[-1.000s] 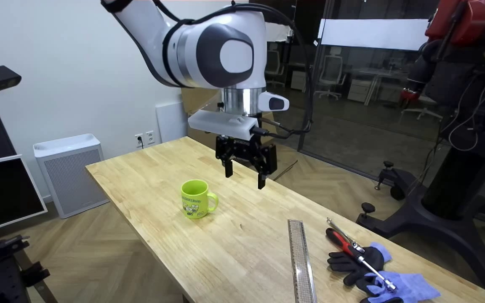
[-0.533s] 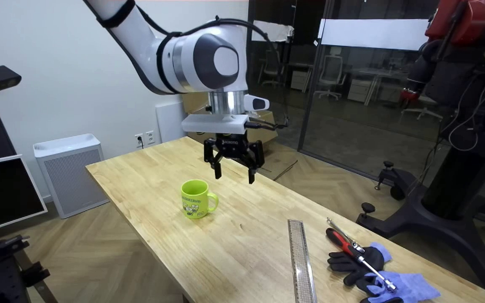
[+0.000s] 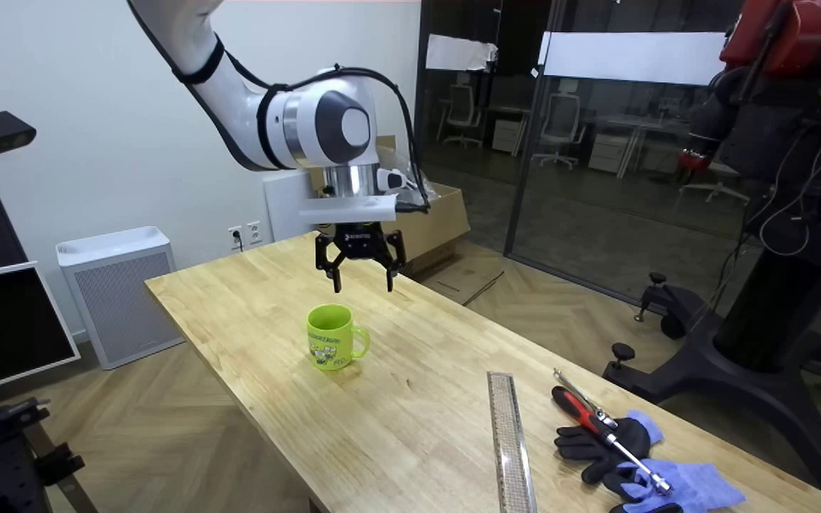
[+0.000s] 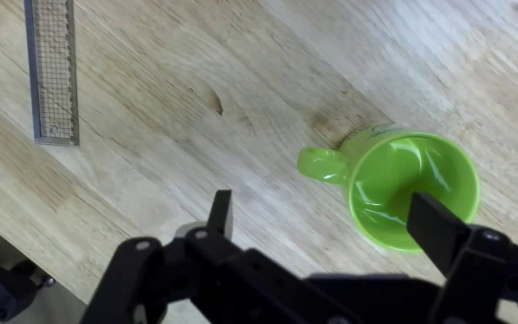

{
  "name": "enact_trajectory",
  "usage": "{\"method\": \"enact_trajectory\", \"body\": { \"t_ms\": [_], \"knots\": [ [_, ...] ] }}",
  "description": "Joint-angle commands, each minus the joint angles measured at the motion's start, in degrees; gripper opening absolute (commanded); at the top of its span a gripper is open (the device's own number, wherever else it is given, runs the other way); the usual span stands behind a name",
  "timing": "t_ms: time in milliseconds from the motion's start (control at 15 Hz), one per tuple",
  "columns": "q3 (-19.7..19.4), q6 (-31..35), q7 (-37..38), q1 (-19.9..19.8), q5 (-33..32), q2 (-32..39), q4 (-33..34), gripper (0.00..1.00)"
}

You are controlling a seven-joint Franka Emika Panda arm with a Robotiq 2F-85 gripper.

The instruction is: Move the mug slightly to the right

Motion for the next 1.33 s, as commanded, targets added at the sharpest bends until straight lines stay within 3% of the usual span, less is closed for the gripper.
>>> {"method": "enact_trajectory", "body": {
  "t_ms": [0,867,1267],
  "knots": [
    [0.05,-0.11,-0.39,0.04,0.09,0.24,0.29,1.0],
    [0.11,12.53,-4.66,0.8,-3.81,3.0,-3.94,1.0],
    [1.04,17.08,-8.18,-0.9,-2.94,5.17,-4.65,1.0]
  ]
}}
